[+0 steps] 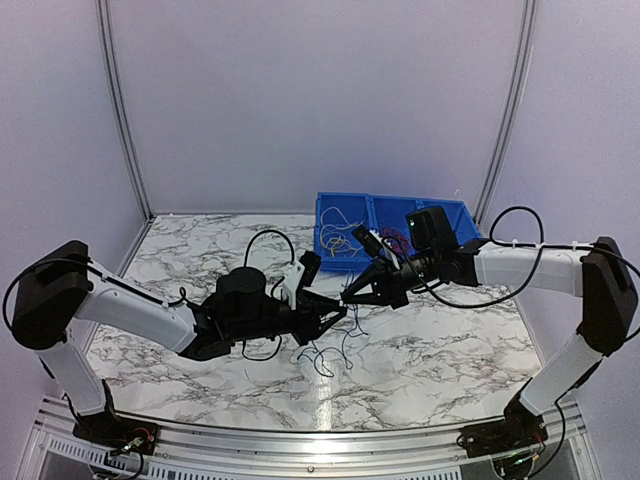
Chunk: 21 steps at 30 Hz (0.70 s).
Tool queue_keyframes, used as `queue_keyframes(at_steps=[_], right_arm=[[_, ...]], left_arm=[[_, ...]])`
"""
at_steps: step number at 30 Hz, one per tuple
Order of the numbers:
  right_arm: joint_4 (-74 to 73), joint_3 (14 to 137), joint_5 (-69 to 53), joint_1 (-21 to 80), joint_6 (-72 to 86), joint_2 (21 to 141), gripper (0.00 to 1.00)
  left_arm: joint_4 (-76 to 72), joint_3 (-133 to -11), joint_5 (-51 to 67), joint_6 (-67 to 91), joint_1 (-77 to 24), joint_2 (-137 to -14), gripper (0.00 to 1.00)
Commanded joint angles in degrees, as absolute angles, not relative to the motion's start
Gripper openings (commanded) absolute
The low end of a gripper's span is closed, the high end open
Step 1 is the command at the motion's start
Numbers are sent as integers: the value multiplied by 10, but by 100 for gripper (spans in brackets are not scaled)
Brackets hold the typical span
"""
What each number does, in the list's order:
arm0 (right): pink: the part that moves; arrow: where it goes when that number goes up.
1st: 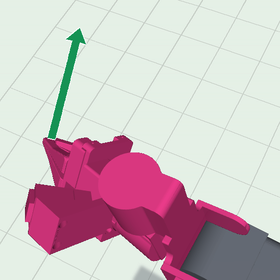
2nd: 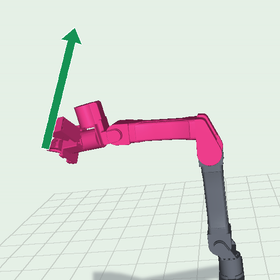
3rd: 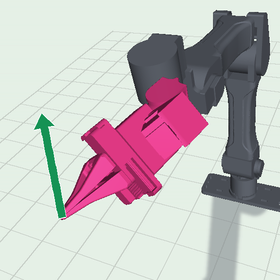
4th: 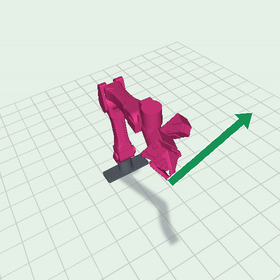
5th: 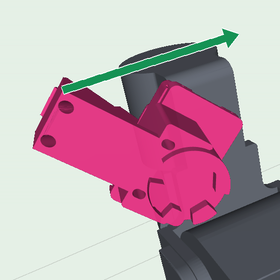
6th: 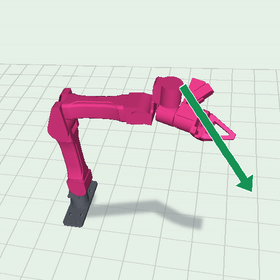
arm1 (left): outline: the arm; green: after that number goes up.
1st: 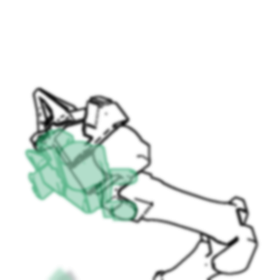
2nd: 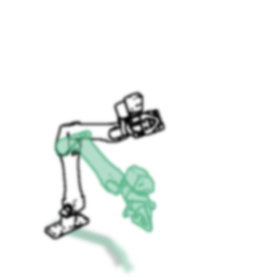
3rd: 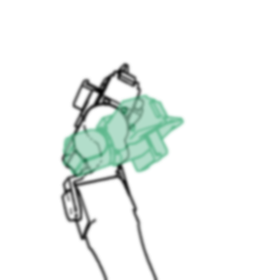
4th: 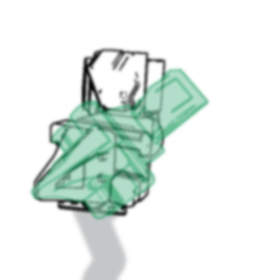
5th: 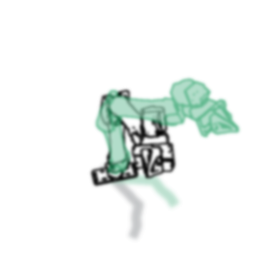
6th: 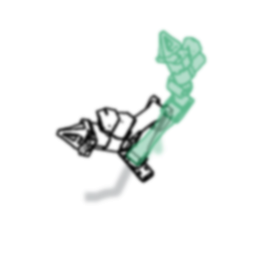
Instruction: Untangle the cables
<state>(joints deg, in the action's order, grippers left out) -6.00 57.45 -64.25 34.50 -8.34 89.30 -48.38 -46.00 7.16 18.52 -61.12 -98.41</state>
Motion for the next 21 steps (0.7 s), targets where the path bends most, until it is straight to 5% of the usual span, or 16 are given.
queue_keyframes(at_steps=[1, 6, 9, 15, 21], right_arm=[[-42, 584, -647, 346, -72, 882, 0], [-41, 582, -636, 346, -73, 880, 1], [-46, 581, -631, 346, -79, 878, 11], [-121, 596, -591, 343, -164, 862, 34], [-152, 593, -569, 338, -208, 842, 31]], left_arm=[[-493, -485, 90, 175, -613, -998, 26], [-510, -493, 98, 174, -613, -1003, 12], [-526, -489, 103, 176, -613, -1003, 0], [-561, -456, 89, 183, -613, -984, 0], [-561, -447, 101, 183, -613, -976, 0]])
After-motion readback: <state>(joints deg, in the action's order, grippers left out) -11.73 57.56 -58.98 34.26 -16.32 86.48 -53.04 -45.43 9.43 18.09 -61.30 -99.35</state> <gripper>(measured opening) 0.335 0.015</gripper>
